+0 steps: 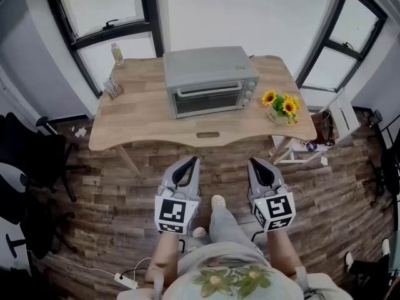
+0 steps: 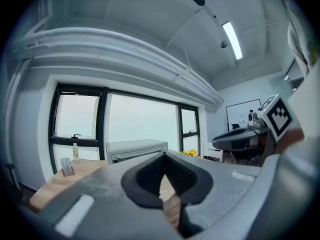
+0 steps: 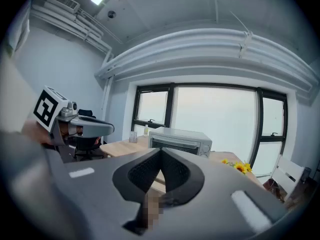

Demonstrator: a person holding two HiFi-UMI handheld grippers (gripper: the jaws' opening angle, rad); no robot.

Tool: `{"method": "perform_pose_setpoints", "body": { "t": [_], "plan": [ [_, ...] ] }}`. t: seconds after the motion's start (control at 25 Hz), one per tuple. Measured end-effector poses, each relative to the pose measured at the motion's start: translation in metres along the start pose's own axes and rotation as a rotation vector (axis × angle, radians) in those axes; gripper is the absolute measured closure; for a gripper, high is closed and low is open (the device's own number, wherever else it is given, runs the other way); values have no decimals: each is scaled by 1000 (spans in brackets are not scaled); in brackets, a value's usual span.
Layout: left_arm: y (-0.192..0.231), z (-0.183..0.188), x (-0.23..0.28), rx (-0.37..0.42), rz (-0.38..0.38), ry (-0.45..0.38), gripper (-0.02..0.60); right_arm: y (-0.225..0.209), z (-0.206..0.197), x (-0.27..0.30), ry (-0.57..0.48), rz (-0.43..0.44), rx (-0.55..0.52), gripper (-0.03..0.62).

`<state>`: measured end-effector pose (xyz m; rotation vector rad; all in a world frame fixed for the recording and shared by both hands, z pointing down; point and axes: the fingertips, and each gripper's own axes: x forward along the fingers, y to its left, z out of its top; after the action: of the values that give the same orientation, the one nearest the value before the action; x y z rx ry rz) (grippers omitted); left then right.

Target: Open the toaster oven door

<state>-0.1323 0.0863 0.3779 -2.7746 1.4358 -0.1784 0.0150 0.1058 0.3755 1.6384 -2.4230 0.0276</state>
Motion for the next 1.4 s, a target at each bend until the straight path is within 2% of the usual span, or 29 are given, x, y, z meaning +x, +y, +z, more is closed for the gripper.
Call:
{"method": "perform_pose_setpoints", "body": {
  "t": [0.16,0.44,0.52,0.56,0.68,0.76,0.88,1.04,1.16,1.4],
  "plan": [
    [-4,-2,-1,20,-14,16,577,2,-4,1,-4,5,-7,595],
    [2,4,17,87,-26,22,577,-6,9,24,-36,31,-129,592],
    [7,8,27,109,-32,24,577,-10,14,34,-42,50,-152,570],
    [9,11,33,119,-35,24,555,-13,17,39,-44,63,-164,552],
    [21,18,51,159,-33,24,546,-23,24,56,-44,97,-199,490],
    [29,23,63,186,-35,27,486,-32,28,68,-41,110,-221,457],
    [38,27,79,219,-46,36,443,-48,35,85,-40,113,-239,438],
    [51,26,102,264,-47,59,348,-65,38,110,-34,128,-256,418],
    [58,22,117,291,-46,86,341,-71,36,127,-23,149,-265,413],
    [75,12,143,297,-30,129,341,-80,26,159,2,190,-257,411]
  ]
}}
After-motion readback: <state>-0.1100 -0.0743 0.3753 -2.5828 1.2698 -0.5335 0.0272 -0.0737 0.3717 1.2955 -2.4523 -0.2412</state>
